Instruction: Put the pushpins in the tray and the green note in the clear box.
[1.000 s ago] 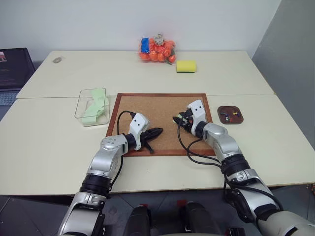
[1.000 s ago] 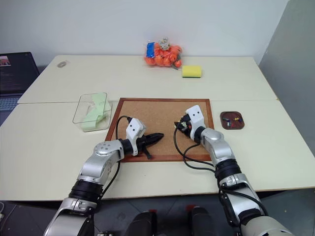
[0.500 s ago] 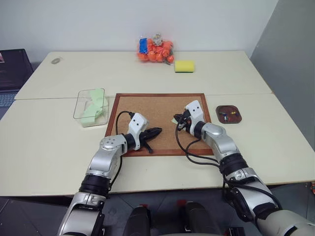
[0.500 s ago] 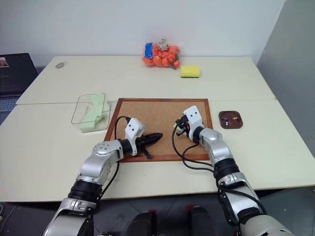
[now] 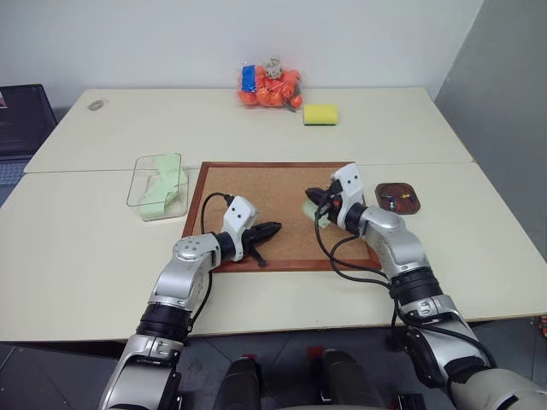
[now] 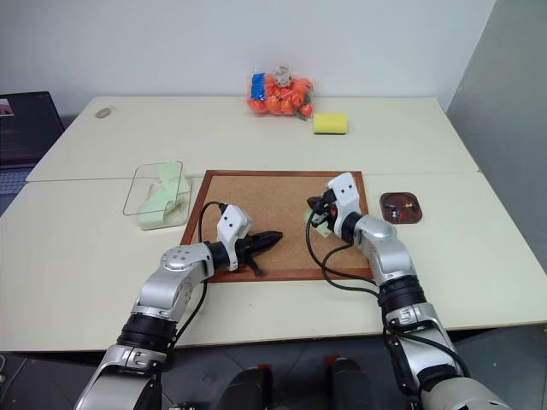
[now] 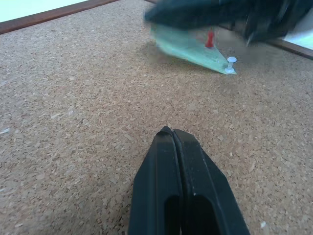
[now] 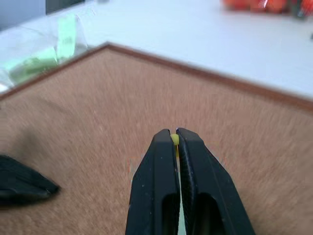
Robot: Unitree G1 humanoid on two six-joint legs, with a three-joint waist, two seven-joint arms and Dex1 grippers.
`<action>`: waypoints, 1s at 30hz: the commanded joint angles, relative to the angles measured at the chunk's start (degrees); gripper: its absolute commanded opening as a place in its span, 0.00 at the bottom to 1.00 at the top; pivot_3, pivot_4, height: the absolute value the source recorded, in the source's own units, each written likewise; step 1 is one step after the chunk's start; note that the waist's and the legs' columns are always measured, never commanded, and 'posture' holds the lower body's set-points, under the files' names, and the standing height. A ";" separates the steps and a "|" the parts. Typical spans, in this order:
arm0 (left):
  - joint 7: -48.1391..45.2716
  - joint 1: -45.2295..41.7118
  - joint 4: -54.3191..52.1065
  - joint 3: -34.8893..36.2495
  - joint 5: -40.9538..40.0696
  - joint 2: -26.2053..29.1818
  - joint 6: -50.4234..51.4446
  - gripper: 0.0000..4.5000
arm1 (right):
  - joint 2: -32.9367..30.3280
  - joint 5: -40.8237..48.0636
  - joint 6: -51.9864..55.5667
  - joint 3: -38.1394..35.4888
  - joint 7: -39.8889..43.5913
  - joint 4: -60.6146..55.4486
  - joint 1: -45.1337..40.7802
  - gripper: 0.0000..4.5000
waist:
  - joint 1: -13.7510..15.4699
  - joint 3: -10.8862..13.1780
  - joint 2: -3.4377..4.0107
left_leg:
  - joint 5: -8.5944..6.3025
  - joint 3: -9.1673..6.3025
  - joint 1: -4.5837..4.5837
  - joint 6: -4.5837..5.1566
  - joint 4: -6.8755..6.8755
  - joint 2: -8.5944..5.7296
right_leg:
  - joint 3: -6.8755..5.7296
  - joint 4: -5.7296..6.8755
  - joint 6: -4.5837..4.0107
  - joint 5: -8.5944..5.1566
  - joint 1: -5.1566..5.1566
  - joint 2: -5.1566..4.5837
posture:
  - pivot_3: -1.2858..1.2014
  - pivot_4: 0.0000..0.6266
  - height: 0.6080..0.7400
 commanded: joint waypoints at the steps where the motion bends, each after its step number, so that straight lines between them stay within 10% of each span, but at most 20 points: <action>1: 0.19 1.05 1.72 -0.98 0.47 -0.02 1.28 0.00 | -1.27 3.06 4.95 -1.25 0.31 -8.82 2.12 0.01 | 0.07 0.00 0.00 | 0.00 0.01 0.00 0.00 0.00 0.00 | 0.01 0.00 0.00 0.00 0.00 0.00 | 0.52 0.24 1.00; 30: -1.62 -0.93 4.60 -2.42 0.65 -0.91 0.60 0.00 | -10.02 1.42 9.05 -17.02 -21.13 -0.49 2.84 0.01 | 0.87 -0.08 0.13 | 0.00 0.09 0.01 0.00 -0.01 -0.06 | 0.07 -0.03 0.01 0.00 0.01 -0.02 | 0.52 0.24 1.00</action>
